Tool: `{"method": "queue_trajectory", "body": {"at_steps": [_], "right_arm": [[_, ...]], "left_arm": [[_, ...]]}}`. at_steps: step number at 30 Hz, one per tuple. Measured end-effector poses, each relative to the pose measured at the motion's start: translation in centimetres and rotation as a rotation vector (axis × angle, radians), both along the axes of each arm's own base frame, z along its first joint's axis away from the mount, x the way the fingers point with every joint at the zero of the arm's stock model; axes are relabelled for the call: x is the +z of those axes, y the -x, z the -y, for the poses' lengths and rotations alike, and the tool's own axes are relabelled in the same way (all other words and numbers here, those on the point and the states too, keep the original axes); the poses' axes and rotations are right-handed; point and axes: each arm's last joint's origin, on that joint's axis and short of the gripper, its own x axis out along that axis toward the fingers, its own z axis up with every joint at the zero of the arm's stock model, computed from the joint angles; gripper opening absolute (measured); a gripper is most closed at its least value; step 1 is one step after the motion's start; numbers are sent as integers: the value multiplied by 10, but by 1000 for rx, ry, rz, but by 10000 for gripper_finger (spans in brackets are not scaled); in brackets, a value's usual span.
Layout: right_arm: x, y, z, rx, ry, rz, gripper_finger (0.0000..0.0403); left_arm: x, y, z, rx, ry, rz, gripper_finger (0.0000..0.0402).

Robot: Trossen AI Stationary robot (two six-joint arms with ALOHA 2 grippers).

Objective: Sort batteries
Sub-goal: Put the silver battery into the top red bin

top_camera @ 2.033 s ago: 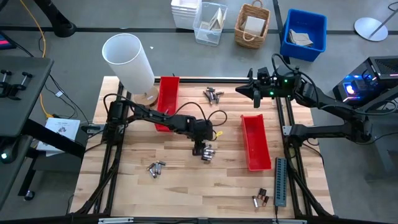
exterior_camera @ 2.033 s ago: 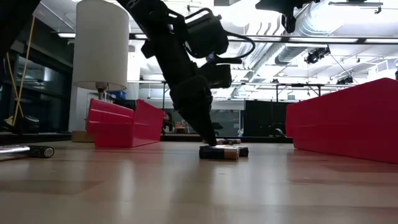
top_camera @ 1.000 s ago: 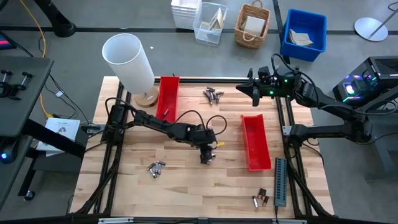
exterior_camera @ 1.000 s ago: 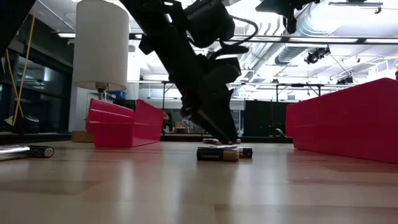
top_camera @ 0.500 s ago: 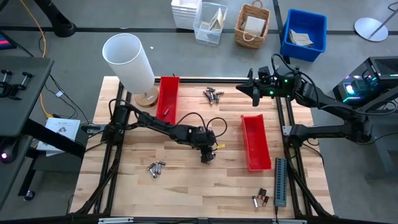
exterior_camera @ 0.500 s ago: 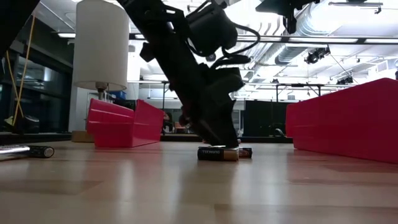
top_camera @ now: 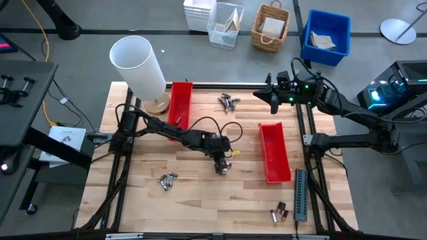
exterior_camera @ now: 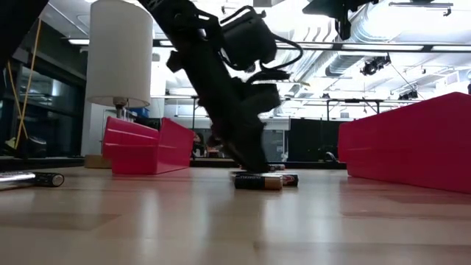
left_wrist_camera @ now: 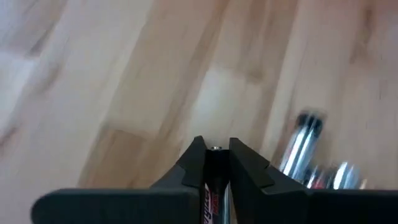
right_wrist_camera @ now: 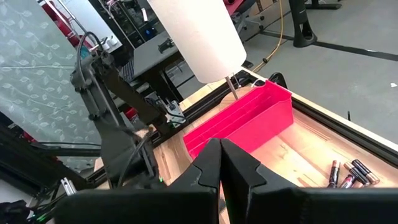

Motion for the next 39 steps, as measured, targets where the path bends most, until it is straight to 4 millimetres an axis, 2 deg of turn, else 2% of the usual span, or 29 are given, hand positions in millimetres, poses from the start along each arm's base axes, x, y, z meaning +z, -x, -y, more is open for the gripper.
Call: {"method": "queue_trajectory", "body": {"at_steps": [2,7,10,13,18,22,25,30,35,39], "right_arm": [[0,0,0,0,0,0,0],[0,0,0,0,0,0,0],[0,0,0,0,-2,1,0],[0,0,0,1,-1,0,0],[0,0,0,2,0,0,0],[0,0,0,3,0,1,0],[0,0,0,2,-4,3,0],[3,-1,0,-3,-12,34,0],[5,-1,0,-4,-3,58,0],[5,-1,0,-4,-4,57,0]], "left_arm": [[19,4,-8,9,-37,35,30],[106,22,-28,38,-146,267,30],[135,59,-34,152,-235,276,30],[152,108,-35,300,-299,315,30],[144,184,-30,497,-285,397,30],[124,219,-37,550,-311,343,30],[104,223,-43,535,-243,286,32],[85,210,-51,471,-244,240,84],[98,201,-58,429,-292,221,133],[130,197,-54,313,-208,233,165]]}}
